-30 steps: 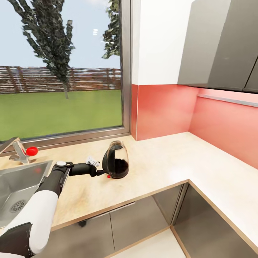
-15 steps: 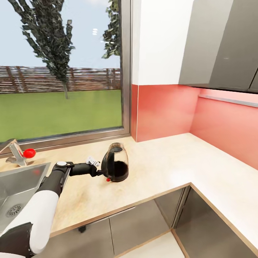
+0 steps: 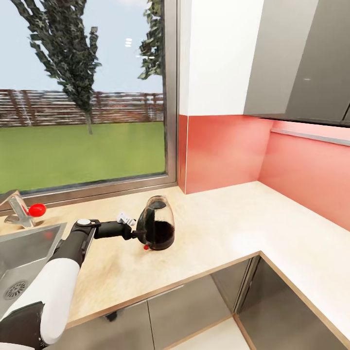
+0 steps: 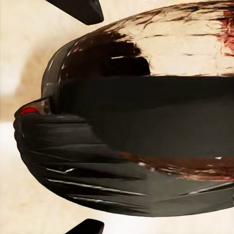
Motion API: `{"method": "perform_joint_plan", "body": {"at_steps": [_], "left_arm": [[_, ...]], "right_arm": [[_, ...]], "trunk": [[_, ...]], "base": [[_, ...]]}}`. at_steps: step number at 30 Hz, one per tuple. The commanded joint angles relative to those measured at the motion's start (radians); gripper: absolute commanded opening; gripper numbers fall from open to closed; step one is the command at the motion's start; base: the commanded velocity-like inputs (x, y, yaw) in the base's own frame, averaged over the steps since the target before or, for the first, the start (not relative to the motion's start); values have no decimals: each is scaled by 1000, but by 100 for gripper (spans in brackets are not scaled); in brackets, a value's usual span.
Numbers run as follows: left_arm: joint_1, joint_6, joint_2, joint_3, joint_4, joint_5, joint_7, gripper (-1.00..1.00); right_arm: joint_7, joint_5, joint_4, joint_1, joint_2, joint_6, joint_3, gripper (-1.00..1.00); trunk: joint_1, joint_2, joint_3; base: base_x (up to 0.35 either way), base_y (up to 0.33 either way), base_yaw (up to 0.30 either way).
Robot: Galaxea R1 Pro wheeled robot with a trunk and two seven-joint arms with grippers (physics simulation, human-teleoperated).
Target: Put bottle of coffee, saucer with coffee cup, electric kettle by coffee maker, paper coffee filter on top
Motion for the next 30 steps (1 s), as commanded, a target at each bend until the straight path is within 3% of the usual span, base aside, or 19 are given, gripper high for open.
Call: {"method": "perform_joint_plan", "body": {"at_steps": [1, 8, 23, 30], "left_arm": [[-1, 10, -1, 5, -1, -5, -7, 100], [-1, 10, -1, 5, 0, -5, -7, 100], [-1, 10, -2, 4, 0, -5, -7, 100], [-1, 14, -19, 2, 1, -5, -7, 100]], "right_arm": [[3, -10, 0, -1, 0, 0, 8, 100], [3, -10, 0, 2, 0, 0, 8, 100], [3, -10, 0, 2, 0, 0, 8, 100], [3, -10, 0, 2, 0, 0, 8, 100]], "trunk": [[1, -2, -2], [1, -2, -2], [1, -2, -2], [1, -2, -2]], "base": [[66, 0, 0], [150, 0, 0], [8, 0, 0], [0, 0, 0]]}}
